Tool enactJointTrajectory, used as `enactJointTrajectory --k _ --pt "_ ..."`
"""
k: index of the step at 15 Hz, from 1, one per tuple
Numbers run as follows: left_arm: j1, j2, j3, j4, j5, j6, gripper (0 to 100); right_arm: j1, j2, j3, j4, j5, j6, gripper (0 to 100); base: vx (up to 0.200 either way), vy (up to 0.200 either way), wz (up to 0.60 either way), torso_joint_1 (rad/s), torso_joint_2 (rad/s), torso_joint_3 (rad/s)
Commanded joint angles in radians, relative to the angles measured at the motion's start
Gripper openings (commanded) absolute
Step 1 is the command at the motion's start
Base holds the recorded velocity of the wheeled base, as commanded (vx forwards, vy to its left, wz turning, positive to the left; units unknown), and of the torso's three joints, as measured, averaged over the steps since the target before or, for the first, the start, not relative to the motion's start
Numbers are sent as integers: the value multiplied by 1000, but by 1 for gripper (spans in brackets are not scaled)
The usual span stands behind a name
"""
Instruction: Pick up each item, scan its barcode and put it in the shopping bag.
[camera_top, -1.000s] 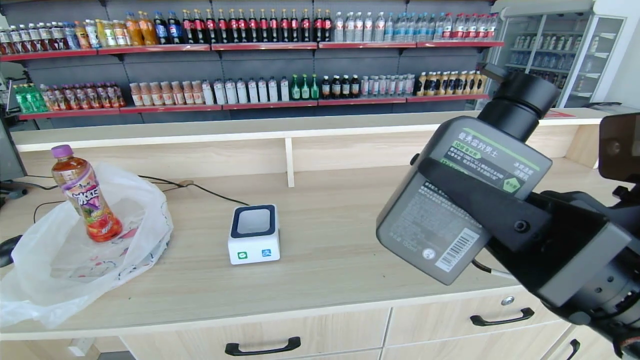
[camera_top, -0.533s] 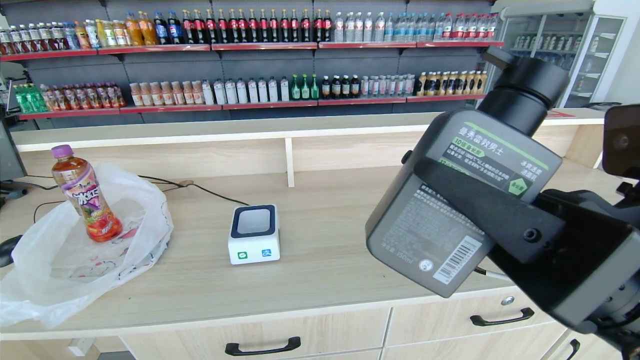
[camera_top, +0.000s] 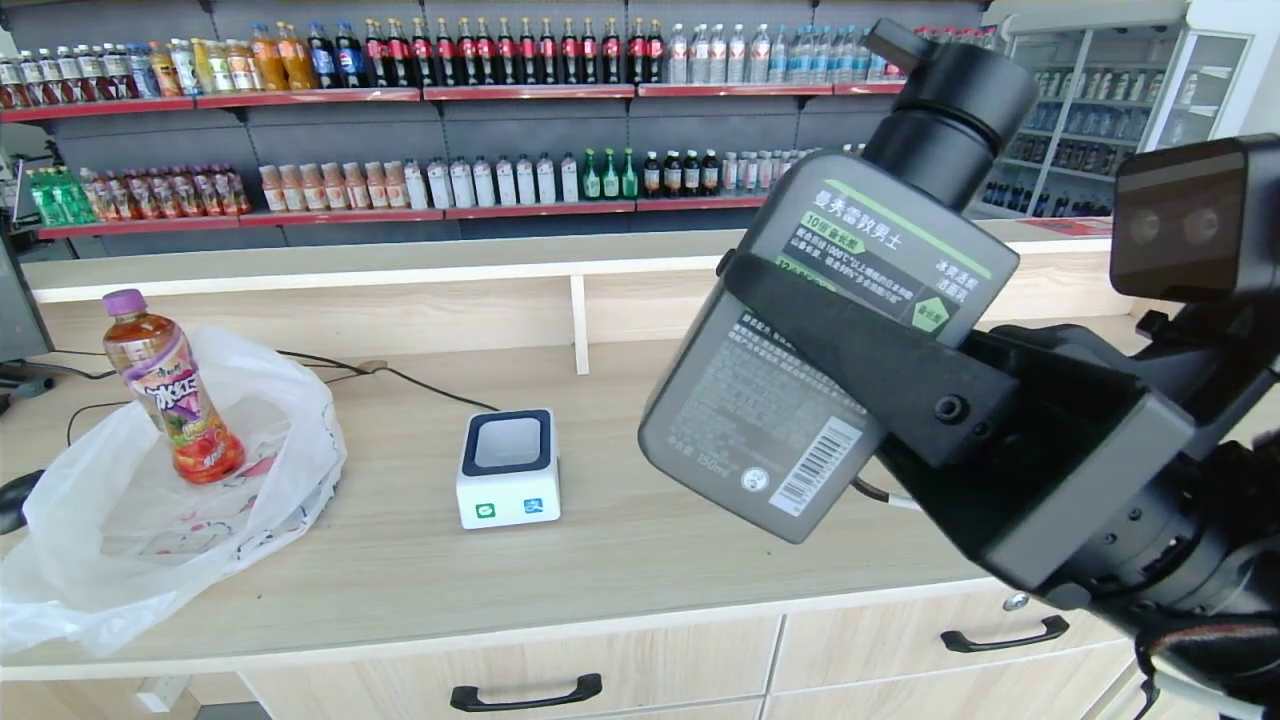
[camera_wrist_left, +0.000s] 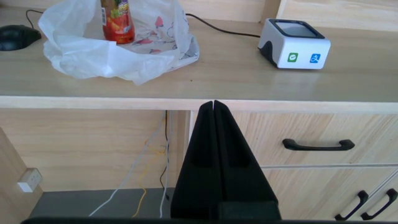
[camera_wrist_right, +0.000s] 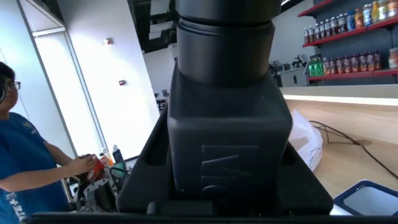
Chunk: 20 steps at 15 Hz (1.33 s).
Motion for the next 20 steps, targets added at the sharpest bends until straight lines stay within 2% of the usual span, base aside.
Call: enactJointTrajectory --k 1,4,10,11,13,14,18,20 --pt "0 0 0 -1 -1 0 0 1 13 -3 -2 3 23 0 0 0 0 0 0 0" --pt "0 0 0 -1 -1 0 0 1 10 -12 -2 77 54 0 0 0 0 0 0 0" --pt "0 0 0 -1 1 0 0 -2 -3 -34 -2 74 53 0 0 0 0 0 0 0" --pt "0 0 0 -1 -1 0 0 -6 -7 -48 -2 57 56 0 0 0 0 0 0 0" --pt "0 0 0 -1 1 0 0 4 -12 -98 -2 -53 86 0 0 0 0 0 0 0" --pt "0 0 0 -1 -1 0 0 6 -12 -97 -2 -61 77 0 0 0 0 0 0 0" --pt "0 0 0 -1 1 0 0 -103 -15 11 -2 -63 -62 0 0 0 0 0 0 0" --pt "0 0 0 -1 1 0 0 -132 -6 77 -2 -64 -214 0 0 0 0 0 0 0"
